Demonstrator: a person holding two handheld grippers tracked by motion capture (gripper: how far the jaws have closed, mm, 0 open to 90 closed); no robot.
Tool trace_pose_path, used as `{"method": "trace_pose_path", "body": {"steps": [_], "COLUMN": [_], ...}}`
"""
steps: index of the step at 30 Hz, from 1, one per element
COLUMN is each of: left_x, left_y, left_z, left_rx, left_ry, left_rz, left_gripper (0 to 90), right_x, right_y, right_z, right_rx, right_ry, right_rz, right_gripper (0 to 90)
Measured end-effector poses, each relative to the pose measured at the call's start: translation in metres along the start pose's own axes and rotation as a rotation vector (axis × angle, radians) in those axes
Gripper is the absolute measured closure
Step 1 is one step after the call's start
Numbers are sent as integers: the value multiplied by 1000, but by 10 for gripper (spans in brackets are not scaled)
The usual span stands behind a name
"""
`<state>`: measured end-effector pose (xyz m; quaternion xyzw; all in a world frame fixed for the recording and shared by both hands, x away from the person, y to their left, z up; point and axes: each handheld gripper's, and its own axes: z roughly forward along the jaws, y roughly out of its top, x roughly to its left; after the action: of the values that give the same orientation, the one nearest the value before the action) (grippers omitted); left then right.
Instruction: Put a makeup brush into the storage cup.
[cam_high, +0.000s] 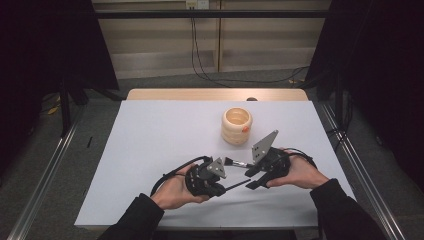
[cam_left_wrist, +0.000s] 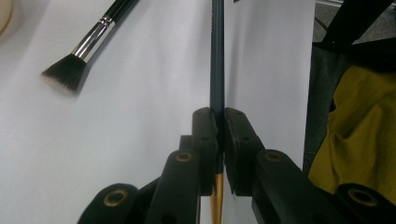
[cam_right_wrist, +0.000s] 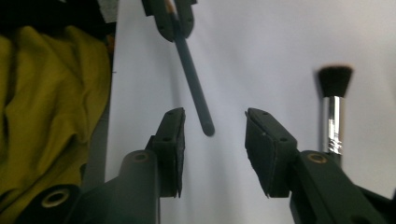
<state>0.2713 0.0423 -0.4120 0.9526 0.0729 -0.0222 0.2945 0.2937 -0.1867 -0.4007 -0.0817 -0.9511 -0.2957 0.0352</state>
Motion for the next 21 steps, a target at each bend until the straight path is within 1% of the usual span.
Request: {"method": "trace_pose_path", "body": {"steps": [1, 2, 3, 4, 5, 6, 7, 8, 9, 11, 12, 13, 14, 15, 17, 18, 19, 21], "left_x": [0, 0, 0, 0, -1, -2, -3, -3, -3, -3, -3, -3, -3, -3, -3, -4, -3, -3], "left_y": [0, 0, 0, 0, 0, 0, 0, 1, 1, 1, 2, 2, 2, 2, 3, 3, 4, 4], "left_z": [0, 1, 1, 1, 2, 3, 3, 4, 5, 5, 5, 5, 6, 6, 6, 7, 7, 7], "left_rx": [-4, -6, -5, -8, -6, -2, -2, 2, 3, 5, 1, -2, -7, -8, -7, -10, 3, 1], "left_ry": [2, -7, -7, -9, -13, -14, -15, -20, -21, -23, -24, -24, -24, -27, -29, -27, -29, -33], "left_rz": [-3, -4, 3, 1, 0, 9, 13, 13, 12, 22, 15, 14, 7, 8, 15, 15, 18, 24], "left_gripper": [837, 837, 837, 837, 837, 837, 838, 837, 837, 837, 837, 837, 837, 837, 837, 837, 837, 837], "right_x": [0, 1, 1, 2, 2, 2, 2, 3, 3, 4, 4, 4, 3, 3, 4, 4, 4, 4], "right_y": [0, 1, 2, 2, 2, 3, 4, 5, 6, 7, 8, 8, 9, 9, 10, 10, 10, 11], "right_z": [2, 2, 4, 5, 5, 6, 8, 9, 10, 13, 13, 14, 15, 16, 18, 19, 19, 20], "right_rx": [-1, 9, 12, 14, 14, 18, 17, 21, 27, 30, 27, 28, 27, 24, 34, 29, 34, 32], "right_ry": [12, 9, 27, 27, 33, 37, 37, 50, 47, 61, 55, 66, 70, 72, 83, 87, 89, 89], "right_rz": [-10, -7, -2, -12, -9, -4, -16, -11, -15, -16, -20, -1, -14, -13, -9, -17, -18, -18], "right_gripper": [596, 604, 612, 620, 628, 631, 637, 641, 647, 659, 671, 684, 687, 697, 716, 728, 738, 752]}}
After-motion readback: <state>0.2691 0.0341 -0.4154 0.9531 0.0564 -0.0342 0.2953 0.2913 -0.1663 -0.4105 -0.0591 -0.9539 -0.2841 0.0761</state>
